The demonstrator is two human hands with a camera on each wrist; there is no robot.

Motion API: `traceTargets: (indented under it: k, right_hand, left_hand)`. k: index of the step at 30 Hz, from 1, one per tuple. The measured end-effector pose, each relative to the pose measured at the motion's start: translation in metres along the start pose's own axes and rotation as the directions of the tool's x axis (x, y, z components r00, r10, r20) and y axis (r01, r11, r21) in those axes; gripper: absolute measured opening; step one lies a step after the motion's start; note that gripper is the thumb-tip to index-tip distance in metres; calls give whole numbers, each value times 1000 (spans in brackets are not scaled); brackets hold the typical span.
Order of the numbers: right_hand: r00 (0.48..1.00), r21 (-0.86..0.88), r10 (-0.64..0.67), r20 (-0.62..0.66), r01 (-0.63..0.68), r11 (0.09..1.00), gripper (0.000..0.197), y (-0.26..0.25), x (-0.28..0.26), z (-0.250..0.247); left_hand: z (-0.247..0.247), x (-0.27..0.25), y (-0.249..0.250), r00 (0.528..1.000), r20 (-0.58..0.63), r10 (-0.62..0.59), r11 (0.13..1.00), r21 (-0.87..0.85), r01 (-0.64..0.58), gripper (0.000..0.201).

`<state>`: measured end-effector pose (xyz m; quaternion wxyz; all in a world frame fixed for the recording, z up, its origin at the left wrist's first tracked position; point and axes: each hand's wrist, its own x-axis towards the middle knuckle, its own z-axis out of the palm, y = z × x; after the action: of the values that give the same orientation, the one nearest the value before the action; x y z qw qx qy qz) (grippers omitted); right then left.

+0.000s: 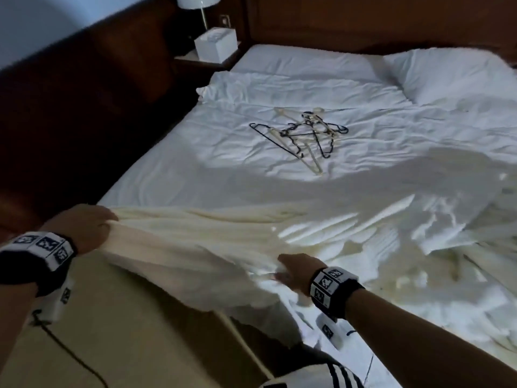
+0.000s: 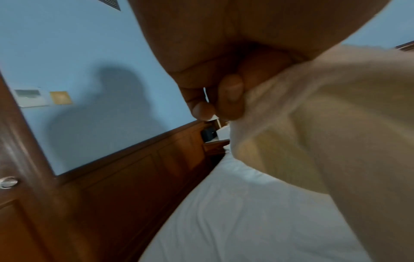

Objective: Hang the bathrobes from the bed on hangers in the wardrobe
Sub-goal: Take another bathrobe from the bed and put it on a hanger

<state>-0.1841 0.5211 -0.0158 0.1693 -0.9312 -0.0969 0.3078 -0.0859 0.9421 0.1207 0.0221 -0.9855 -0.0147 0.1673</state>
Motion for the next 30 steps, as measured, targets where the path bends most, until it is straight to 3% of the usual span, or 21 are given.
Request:
traceTargets:
  k: [4, 7, 11, 14, 16, 20, 22, 25, 27, 28, 29, 30]
  right_hand:
    - [999, 67, -31, 31, 29, 997, 44, -30, 62, -22]
    - [1000, 154, -20, 9, 18, 988, 60, -72, 102, -45]
    - [991, 278, -101, -92, 123, 953, 48, -122, 139, -90]
    - [983, 394, -118, -141, 165, 904, 48, -163, 172, -119]
    - [977, 467, -88, -192, 170, 868, 55, -192, 201, -138]
    - [960, 529, -56, -275, 199, 825, 44, -230, 252, -162]
    - [968, 546, 7, -250, 135, 827, 54, -229, 267, -164]
    - [969, 624, 150, -198, 7, 781, 58, -202, 276, -152]
    - [948, 652, 262, -178, -86, 754, 53, -177, 274, -140]
    - [938, 642, 303, -169, -129, 756, 48, -164, 272, -134]
    - [931, 618, 330, -154, -170, 768, 42, -149, 269, -128]
    - [926, 578, 351, -140, -211, 788, 37, -136, 266, -124]
  left_hand:
    - [-14, 9, -29, 998, -27, -52, 997, 59, 53, 34]
    - [-19, 18, -62, 998, -21, -60, 991, 119, 62, 50]
    - [-49, 55, -108, 965, -22, -263, 950, 166, 263, 32]
    - [-96, 104, -134, 934, -127, -335, 933, 94, 347, 29]
    - [-132, 150, -157, 922, -233, -309, 946, 27, 323, 27]
    - [-173, 244, -177, 919, -345, -191, 975, 38, 217, 21]
    - [-170, 292, -164, 920, -387, -59, 998, 2, 64, 19]
    - [-121, 345, -118, 904, -426, 8, 921, -350, -173, 25]
    - [-67, 365, -73, 961, -273, 46, 836, -516, -186, 43]
    - [-37, 370, -48, 988, -108, 111, 816, -557, -153, 47]
    - [-6, 370, -22, 979, 73, 192, 817, -565, -118, 46]
    - [24, 367, 2, 940, 220, 260, 835, -541, -105, 41]
